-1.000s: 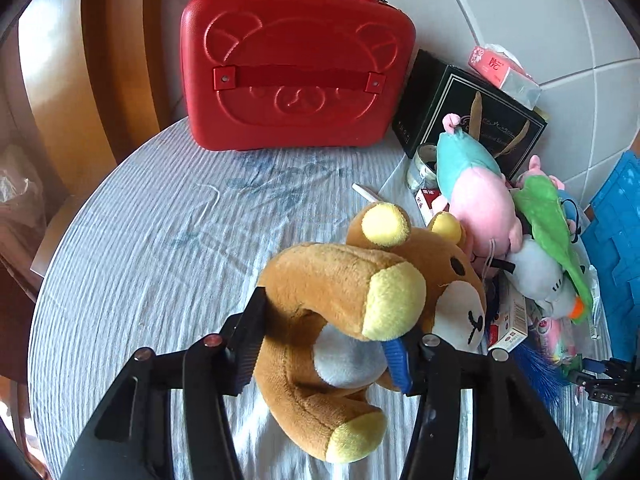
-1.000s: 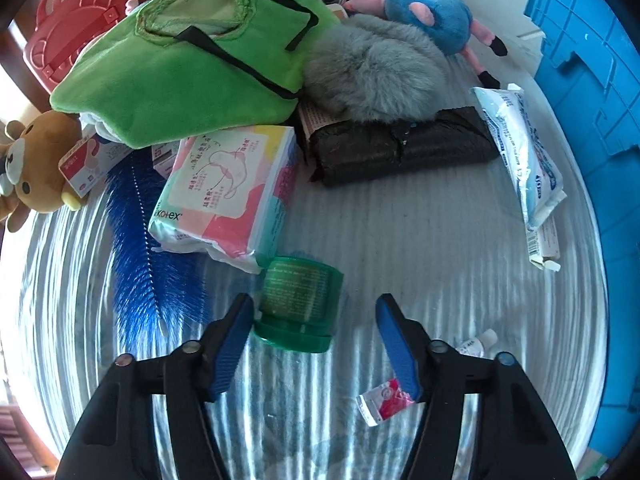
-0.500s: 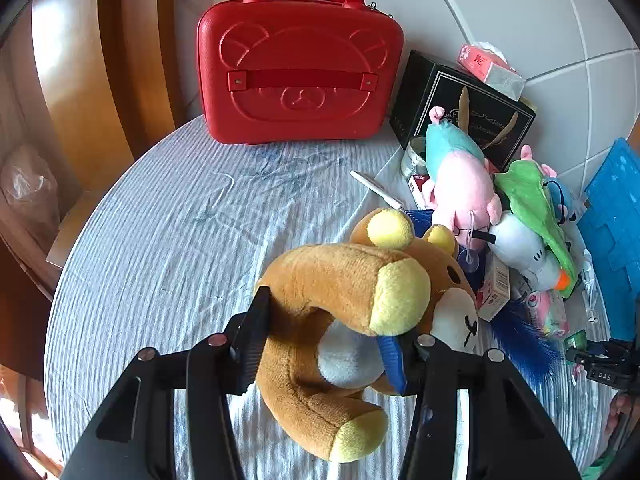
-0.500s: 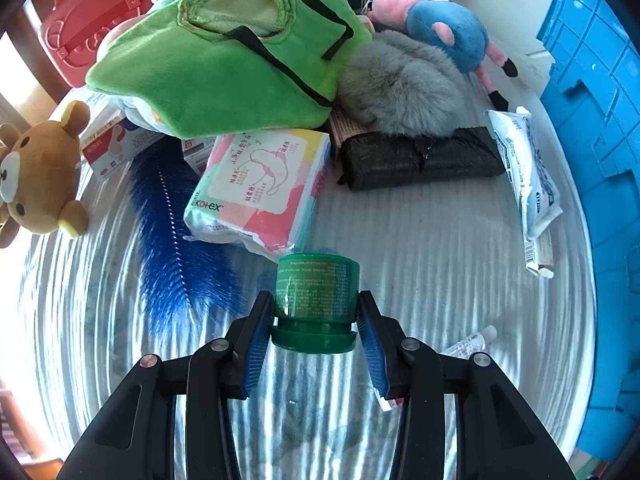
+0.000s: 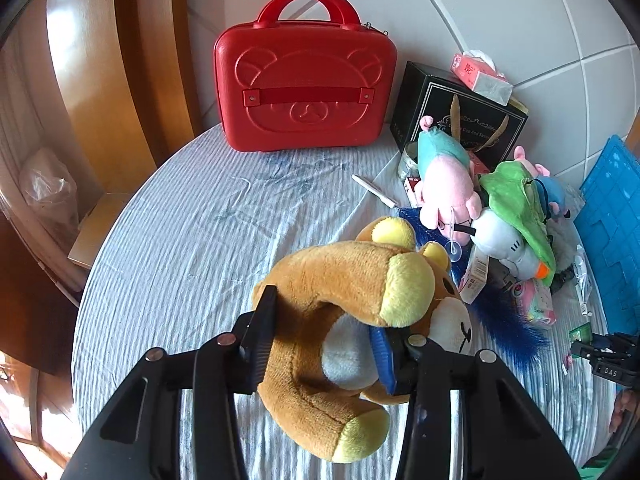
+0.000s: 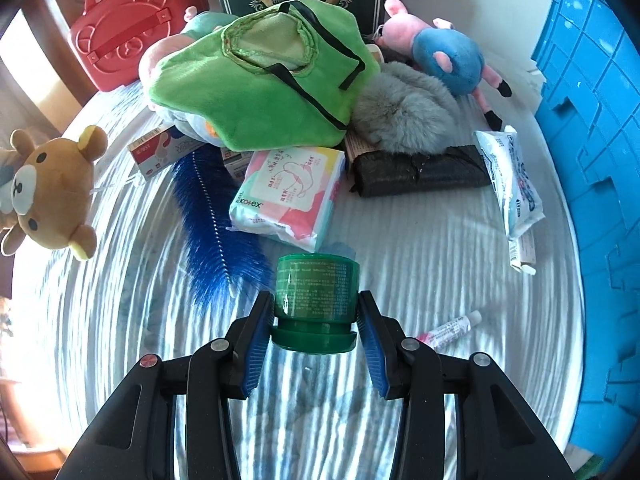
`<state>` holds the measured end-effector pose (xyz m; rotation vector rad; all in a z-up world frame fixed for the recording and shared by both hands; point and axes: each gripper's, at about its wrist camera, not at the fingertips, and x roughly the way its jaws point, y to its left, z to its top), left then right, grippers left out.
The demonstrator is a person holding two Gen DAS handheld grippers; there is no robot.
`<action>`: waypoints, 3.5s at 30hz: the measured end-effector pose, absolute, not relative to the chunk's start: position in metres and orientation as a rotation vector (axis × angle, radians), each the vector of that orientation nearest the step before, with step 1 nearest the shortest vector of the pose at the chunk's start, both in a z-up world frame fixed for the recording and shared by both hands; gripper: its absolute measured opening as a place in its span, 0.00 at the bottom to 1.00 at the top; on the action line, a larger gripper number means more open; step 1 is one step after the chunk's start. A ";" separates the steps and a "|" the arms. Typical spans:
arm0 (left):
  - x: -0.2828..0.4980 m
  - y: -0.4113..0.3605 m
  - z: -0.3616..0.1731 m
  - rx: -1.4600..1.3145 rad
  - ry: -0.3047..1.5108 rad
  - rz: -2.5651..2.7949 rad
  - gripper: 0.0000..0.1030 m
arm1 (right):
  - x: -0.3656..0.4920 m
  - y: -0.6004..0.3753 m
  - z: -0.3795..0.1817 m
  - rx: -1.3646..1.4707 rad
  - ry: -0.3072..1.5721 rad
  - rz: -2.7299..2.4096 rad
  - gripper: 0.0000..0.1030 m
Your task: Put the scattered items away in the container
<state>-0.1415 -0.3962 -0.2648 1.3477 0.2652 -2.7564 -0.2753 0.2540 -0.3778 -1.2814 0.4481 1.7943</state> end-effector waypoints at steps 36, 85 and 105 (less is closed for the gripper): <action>-0.047 -0.261 -0.069 1.002 0.227 -2.877 0.40 | -0.188 0.171 -0.164 -1.027 0.313 2.183 0.40; -0.073 -0.206 -0.326 1.998 -0.046 -2.544 1.00 | -0.148 0.214 -0.193 -1.182 0.360 2.185 0.40; -0.072 -0.191 -0.348 2.080 -0.083 -2.487 0.80 | -0.164 0.199 -0.203 -1.192 0.370 2.159 0.40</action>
